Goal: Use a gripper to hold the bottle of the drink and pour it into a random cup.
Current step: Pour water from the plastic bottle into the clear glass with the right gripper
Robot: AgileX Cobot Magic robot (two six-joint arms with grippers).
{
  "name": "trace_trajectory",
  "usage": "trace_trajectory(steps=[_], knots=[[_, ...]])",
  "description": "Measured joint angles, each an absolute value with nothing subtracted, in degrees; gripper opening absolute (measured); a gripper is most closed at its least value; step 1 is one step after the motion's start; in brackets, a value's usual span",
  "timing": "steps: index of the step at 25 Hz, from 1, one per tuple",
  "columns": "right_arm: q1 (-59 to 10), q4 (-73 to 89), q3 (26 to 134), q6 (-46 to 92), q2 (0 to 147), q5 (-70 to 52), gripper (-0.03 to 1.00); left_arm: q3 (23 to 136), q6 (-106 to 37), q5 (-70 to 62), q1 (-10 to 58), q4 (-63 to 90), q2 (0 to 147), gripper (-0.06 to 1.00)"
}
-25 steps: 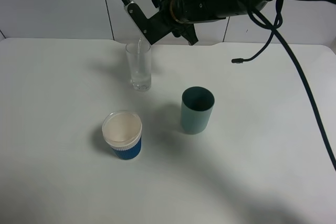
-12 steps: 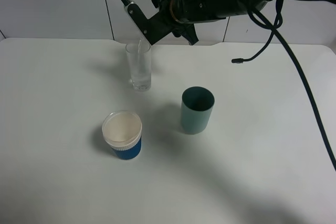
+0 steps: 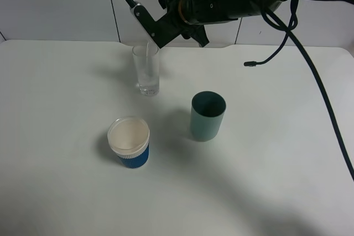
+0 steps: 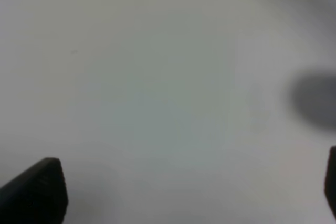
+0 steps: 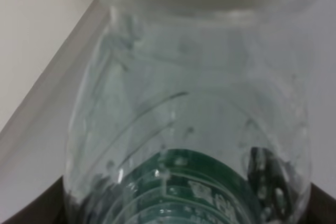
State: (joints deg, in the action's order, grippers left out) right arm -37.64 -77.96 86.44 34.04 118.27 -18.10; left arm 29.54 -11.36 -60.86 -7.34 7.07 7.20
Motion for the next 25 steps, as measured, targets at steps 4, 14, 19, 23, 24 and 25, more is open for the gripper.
trace_trajectory(steps=[4, 14, 19, 23, 24, 25], knots=[[-37.6, -78.0, 86.4, 35.6, 118.3, -17.9, 0.56, 29.5, -11.4, -60.9, -7.3, 7.1, 7.2, 0.99], [-37.6, -78.0, 86.4, 37.0, 118.3, -17.8, 0.56, 29.5, -11.4, -60.9, -7.3, 7.1, 7.2, 0.99], [-37.6, -78.0, 86.4, 37.7, 118.3, -17.8, 0.56, 29.5, -11.4, -60.9, -7.3, 7.1, 7.2, 0.99], [-37.6, -78.0, 86.4, 37.9, 118.3, -17.8, 0.56, 29.5, -11.4, -60.9, -7.3, 7.1, 7.2, 0.99], [-37.6, -78.0, 86.4, 37.9, 118.3, -17.8, 0.56, 29.5, -11.4, -60.9, -7.3, 7.1, 7.2, 0.99], [-37.6, -78.0, 86.4, 37.9, 118.3, -17.8, 0.56, 29.5, -11.4, -60.9, -7.3, 7.1, 7.2, 0.99]])
